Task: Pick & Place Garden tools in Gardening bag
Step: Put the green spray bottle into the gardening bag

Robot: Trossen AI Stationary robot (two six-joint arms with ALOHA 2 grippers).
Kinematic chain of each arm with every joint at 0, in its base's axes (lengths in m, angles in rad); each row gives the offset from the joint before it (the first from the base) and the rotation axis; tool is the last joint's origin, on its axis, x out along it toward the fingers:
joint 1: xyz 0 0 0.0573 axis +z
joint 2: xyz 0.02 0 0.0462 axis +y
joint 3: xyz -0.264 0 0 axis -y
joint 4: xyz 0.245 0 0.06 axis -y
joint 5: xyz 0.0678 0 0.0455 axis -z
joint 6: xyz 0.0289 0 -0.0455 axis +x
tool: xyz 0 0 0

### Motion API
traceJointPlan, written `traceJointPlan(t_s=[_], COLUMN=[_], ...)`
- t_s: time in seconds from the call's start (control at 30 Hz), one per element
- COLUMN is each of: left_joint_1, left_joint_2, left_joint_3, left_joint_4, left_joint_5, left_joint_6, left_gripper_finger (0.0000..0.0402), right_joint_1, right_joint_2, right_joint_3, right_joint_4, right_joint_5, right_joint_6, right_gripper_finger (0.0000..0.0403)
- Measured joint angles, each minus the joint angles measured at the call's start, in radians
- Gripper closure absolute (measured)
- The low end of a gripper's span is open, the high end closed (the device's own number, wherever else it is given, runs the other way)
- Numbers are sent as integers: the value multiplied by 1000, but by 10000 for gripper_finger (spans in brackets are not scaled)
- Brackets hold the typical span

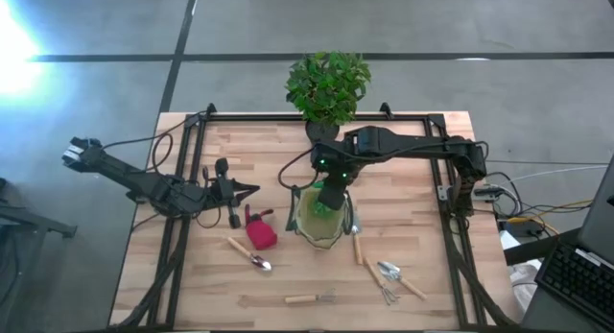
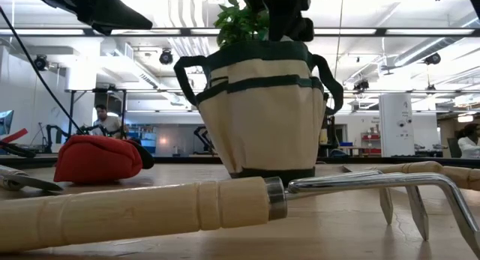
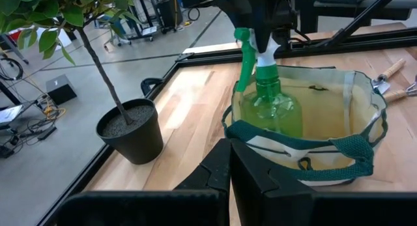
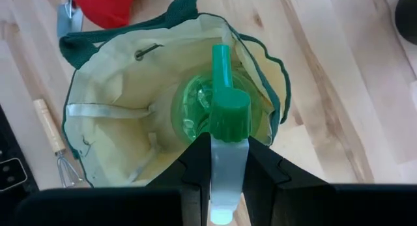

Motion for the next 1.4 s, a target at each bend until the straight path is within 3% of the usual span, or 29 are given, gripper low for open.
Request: traceJointPlan(t_s=[1.1, 1.4], left_joint_1=[0, 1], left_joint_2=[28, 49], left_joint_3=[0, 0], left_joint_4=[22, 38], left_joint_5=[0, 0], left_joint_6=[-7, 21], left_gripper_finger=[388, 388], right_joint_1=[59, 56], right_joint_2=[1, 120], right_joint_3=[21, 72], right_joint_4=[-17, -53], right_joint_5=[136, 142], right_joint_6=[-91, -158], right_gripper_finger=[360, 360])
